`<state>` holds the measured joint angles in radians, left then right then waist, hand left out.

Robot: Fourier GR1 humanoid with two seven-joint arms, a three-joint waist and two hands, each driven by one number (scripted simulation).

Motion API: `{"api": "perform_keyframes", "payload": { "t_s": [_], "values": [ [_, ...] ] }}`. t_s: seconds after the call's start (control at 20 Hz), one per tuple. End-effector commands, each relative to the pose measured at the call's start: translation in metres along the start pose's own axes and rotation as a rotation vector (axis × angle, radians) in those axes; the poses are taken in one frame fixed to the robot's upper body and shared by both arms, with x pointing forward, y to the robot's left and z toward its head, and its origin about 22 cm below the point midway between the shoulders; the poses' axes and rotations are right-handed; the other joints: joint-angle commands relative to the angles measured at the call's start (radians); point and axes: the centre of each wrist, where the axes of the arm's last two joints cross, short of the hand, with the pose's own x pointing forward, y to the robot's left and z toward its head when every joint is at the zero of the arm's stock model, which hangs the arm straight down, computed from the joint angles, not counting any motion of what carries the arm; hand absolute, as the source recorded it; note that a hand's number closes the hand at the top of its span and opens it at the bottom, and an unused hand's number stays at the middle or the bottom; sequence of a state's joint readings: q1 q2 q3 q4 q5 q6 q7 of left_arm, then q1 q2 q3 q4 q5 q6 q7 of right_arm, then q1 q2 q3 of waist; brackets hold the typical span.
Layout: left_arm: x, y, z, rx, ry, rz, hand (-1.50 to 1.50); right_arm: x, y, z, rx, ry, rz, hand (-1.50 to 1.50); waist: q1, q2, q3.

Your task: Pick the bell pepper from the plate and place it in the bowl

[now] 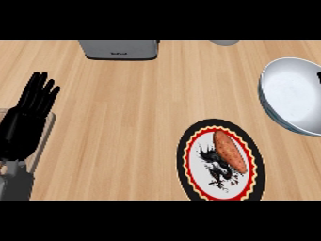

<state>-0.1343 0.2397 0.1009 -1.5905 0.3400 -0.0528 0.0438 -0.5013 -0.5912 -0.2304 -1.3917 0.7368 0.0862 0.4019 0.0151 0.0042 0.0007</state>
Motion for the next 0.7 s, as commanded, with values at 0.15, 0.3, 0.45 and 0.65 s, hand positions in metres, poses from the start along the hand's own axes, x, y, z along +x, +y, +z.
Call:
{"api": "perform_keyframes", "payload": {
  "t_s": [0.15, 0.3, 0.45, 0.65],
  "values": [
    [0.002, 0.003, -0.003, -0.009, -0.007, 0.0, 0.0, -0.053, 0.031, -0.046, 0.049, 0.032, 0.014, 1.5, 0.014, 0.007, 0.001],
    [0.006, -0.012, -0.007, -0.006, 0.001, -0.001, 0.0, -0.04, 0.052, -0.057, 0.114, 0.05, 0.045, 1.5, 0.017, 0.006, 0.001],
    [0.006, -0.001, -0.007, -0.019, -0.019, 0.004, 0.0, -0.058, 0.064, -0.059, 0.213, 0.132, 0.103, 1.5, 0.033, 0.014, 0.001],
    [0.004, -0.013, -0.013, -0.05, -0.008, 0.007, 0.0, -0.067, 0.083, -0.059, 0.314, 0.209, -0.059, -1.5, 0.033, 0.017, 0.002]
  ]
}}
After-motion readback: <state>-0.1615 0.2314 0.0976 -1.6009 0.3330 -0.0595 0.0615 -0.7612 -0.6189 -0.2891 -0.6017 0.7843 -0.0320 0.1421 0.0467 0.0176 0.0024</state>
